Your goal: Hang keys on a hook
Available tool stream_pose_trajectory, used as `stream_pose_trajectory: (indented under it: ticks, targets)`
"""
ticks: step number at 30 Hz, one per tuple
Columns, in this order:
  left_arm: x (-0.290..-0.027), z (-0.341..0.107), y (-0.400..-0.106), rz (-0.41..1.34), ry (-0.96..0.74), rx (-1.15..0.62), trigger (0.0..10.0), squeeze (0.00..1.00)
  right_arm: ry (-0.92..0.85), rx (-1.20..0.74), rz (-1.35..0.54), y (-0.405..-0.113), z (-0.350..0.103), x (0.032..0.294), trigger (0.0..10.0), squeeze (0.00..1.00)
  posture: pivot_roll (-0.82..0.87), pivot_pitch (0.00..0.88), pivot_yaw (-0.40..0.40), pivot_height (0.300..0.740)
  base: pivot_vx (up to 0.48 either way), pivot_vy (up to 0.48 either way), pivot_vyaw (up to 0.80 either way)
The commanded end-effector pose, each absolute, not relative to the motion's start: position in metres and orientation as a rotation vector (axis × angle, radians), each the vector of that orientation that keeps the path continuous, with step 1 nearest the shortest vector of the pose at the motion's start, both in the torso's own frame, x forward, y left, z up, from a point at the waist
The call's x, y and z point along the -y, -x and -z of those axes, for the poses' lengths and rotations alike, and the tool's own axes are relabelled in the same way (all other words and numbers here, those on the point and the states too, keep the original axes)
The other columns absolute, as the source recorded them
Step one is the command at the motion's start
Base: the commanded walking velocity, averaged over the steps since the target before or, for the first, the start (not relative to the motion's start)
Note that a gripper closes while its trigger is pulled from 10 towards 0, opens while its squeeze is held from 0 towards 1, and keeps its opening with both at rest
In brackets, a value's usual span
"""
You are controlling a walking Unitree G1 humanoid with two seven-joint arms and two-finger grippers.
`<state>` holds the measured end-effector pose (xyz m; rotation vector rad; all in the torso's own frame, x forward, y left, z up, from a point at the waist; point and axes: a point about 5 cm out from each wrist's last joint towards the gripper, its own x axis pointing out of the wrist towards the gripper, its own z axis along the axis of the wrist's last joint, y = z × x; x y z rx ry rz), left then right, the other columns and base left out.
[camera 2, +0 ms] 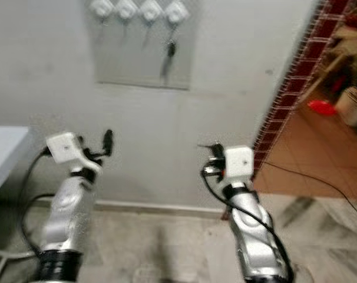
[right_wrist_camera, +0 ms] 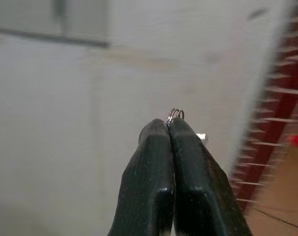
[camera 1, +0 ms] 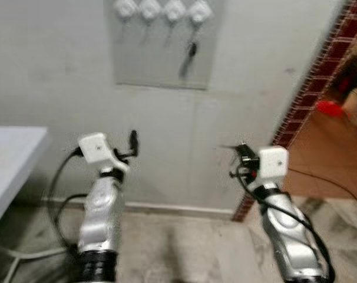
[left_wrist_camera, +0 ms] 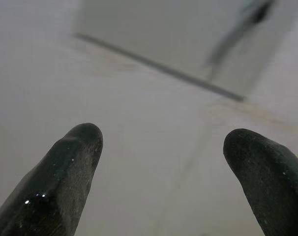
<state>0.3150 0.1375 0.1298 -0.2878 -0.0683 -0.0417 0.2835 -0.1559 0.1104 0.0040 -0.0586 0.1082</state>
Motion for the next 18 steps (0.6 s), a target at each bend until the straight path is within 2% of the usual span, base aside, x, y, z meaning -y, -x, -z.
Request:
stream_pose_trajectory:
  ticks: [1,12,18]
  targets:
    - [-0.1441,-0.1316,-0.3156,0.026,0.266,0.071,10.0,0.0,-0.018,0.11,-0.121,-0.2859,-0.1189,0.1502,10.0,0.0,-0.07,0.0,-0.01,0.74,0.0,0.0,0.0]
    - [-0.1426,-0.1319,-0.3187,0.044,0.278,0.06,10.0,0.0,-0.004,0.132,-0.124,-0.2905,-0.1231,0.1506,10.0,0.0,-0.07,0.0,0.0,0.74,0.0,0.0,0.0]
    - [-0.1418,-0.1321,-0.3203,0.05,0.277,0.057,10.0,0.0,0.0,0.142,-0.128,-0.2907,-0.1235,0.1496,10.0,0.0,-0.07,0.0,0.0,0.74,0.0,0.456,0.0]
